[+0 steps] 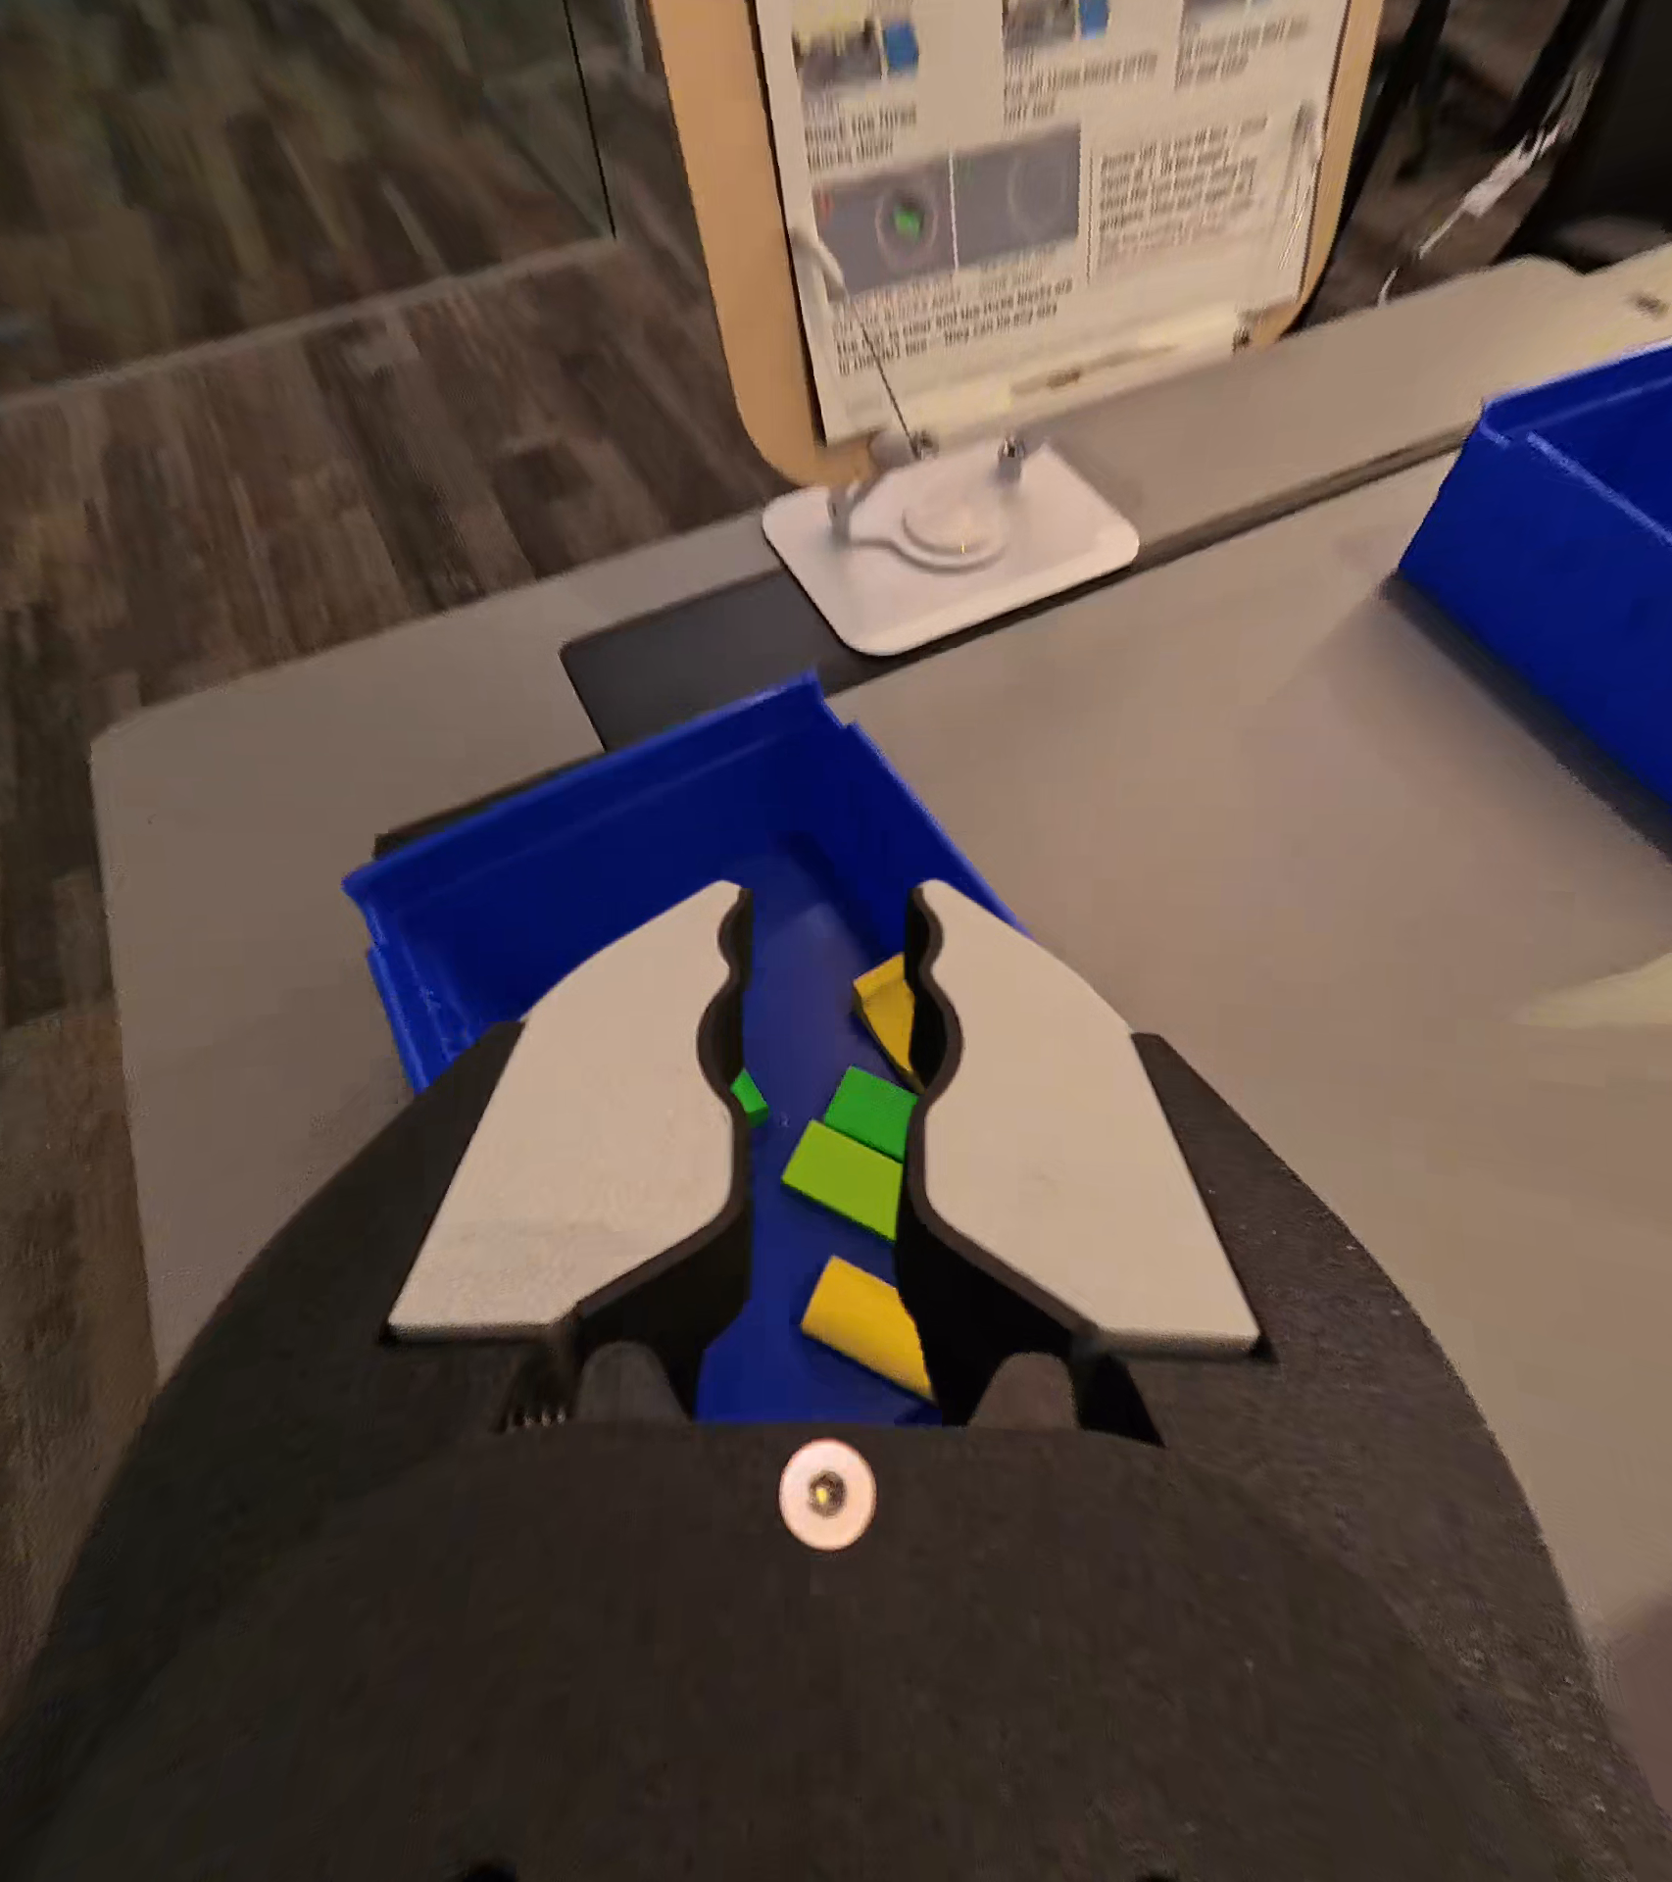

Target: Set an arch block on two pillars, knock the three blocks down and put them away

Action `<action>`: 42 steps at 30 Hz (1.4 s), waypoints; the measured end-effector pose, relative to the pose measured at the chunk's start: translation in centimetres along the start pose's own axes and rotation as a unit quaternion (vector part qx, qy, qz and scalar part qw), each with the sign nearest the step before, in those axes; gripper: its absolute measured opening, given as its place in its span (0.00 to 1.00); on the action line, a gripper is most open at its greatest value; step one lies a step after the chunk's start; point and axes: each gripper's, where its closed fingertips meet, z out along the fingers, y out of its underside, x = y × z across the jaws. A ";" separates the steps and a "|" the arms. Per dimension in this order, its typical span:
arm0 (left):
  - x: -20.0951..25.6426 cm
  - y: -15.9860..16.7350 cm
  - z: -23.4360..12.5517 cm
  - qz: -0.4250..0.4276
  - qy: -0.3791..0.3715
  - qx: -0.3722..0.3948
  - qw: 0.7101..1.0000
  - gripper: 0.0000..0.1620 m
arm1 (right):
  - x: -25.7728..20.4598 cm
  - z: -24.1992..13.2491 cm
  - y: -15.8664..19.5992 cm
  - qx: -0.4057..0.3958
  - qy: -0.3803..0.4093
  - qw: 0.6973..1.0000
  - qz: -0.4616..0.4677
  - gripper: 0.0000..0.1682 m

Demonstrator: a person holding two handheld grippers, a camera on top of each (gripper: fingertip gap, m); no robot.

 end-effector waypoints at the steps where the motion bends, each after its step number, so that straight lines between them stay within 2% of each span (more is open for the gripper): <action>1: 0.0 0.3 0.8 -0.003 -0.001 -0.012 1.000 0.18 | -0.9 -1.8 -2.7 0.075 -0.017 0.997 -0.004 0.27; 4: 0.3 1.9 3.5 -0.004 0.018 -0.069 0.997 0.16 | -4.9 -6.9 -7.4 0.259 -0.101 0.961 -0.015 0.27; 6: 1.2 4.7 4.8 0.003 0.048 -0.148 0.988 0.14 | -7.5 -8.6 -8.0 0.301 -0.165 0.939 -0.011 0.27; 9: 1.6 7.7 5.7 0.007 0.059 -0.230 0.971 0.14 | -9.8 -8.2 -7.3 0.274 -0.220 0.936 -0.020 0.29; 10: 1.8 8.0 6.0 0.015 0.062 -0.238 0.969 0.14 | -10.1 -7.7 -7.0 0.259 -0.227 0.939 -0.022 0.32; 13: 2.3 9.3 6.4 0.035 0.073 -0.263 0.961 0.19 | -10.8 -6.6 -6.2 0.228 -0.259 0.938 -0.009 0.33; 16: 2.7 10.8 6.9 0.044 0.070 -0.295 0.952 0.20 | -11.5 -5.4 -5.0 0.188 -0.280 0.941 -0.004 0.34; 18: 2.6 11.7 7.2 0.011 0.050 -0.308 0.950 0.19 | -11.5 -4.6 -4.3 0.163 -0.274 0.948 -0.007 0.34; 20: 2.2 12.9 7.1 -0.034 0.020 -0.336 0.941 0.24 | -11.7 -4.1 -3.9 0.147 -0.269 0.952 -0.013 0.34; 24: 2.1 14.6 7.9 -0.063 -0.005 -0.346 0.936 0.27 | -12.5 -4.1 -3.8 0.136 -0.278 0.951 -0.023 0.35; 28: 2.5 16.0 8.5 -0.156 -0.004 -0.370 0.916 0.34 | -13.0 -4.5 -3.8 0.135 -0.285 0.948 -0.035 0.35; 34: 3.0 18.9 8.4 -0.139 -0.047 -0.433 0.889 0.37 | -12.7 -5.4 -4.0 0.145 -0.297 0.943 -0.031 0.35; 38: 1.7 20.0 8.0 -0.135 -0.094 -0.451 0.877 0.38 | -12.1 -5.6 -4.0 0.145 -0.297 0.943 -0.029 0.35; 42: 2.7 20.8 8.8 -0.189 -0.053 -0.452 0.870 0.38 | -11.5 -6.0 -4.1 0.149 -0.297 0.943 -0.025 0.35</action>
